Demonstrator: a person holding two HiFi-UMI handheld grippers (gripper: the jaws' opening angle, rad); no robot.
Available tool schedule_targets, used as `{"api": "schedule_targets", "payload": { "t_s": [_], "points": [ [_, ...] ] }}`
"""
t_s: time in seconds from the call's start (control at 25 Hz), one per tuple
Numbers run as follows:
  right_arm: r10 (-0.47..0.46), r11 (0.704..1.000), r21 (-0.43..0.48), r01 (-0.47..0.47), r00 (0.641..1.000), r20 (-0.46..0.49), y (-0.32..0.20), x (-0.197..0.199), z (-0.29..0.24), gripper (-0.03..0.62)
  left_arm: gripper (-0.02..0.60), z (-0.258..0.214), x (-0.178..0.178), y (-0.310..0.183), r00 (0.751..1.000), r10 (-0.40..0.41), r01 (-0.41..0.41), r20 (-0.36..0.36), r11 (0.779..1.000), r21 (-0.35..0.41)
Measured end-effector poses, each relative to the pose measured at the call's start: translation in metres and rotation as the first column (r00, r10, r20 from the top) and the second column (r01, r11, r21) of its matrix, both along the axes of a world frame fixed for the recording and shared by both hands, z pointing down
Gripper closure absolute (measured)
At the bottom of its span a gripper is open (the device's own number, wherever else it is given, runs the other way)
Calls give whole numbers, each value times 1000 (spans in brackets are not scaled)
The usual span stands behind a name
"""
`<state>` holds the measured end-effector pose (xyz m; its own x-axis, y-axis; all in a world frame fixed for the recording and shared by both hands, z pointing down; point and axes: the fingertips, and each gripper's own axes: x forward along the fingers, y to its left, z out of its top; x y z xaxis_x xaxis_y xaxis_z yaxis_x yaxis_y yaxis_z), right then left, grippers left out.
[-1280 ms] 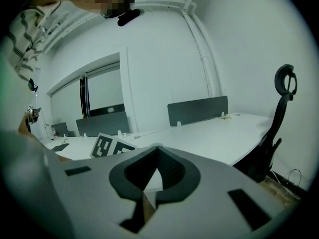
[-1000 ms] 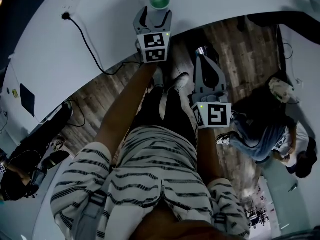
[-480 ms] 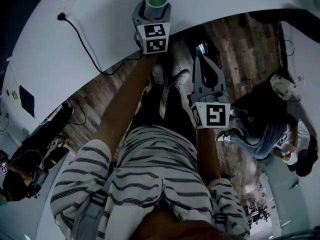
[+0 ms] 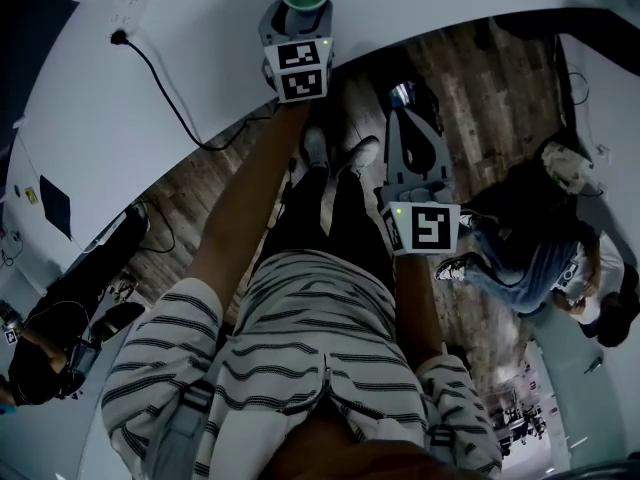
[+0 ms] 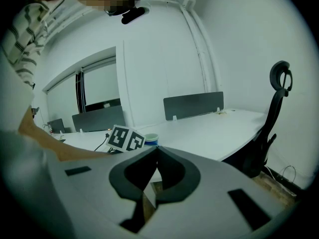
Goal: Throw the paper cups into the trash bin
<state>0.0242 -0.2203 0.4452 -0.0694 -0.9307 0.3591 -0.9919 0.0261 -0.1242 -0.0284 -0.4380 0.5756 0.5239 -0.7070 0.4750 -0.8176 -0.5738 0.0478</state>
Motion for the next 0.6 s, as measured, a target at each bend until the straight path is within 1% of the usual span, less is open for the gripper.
{"api": "schedule_targets", "payload": {
  "t_s": [0.24, 0.6],
  "points": [
    [15, 1000, 14, -15, 1000, 0, 9, 5, -7, 583, 296, -15, 0, 8, 999, -13, 13, -31, 1000, -1],
    [41, 998, 40, -41, 999, -12, 23, 8, -24, 583, 297, -56, 1, 28, 997, -3, 5, -75, 999, 35]
  ]
}}
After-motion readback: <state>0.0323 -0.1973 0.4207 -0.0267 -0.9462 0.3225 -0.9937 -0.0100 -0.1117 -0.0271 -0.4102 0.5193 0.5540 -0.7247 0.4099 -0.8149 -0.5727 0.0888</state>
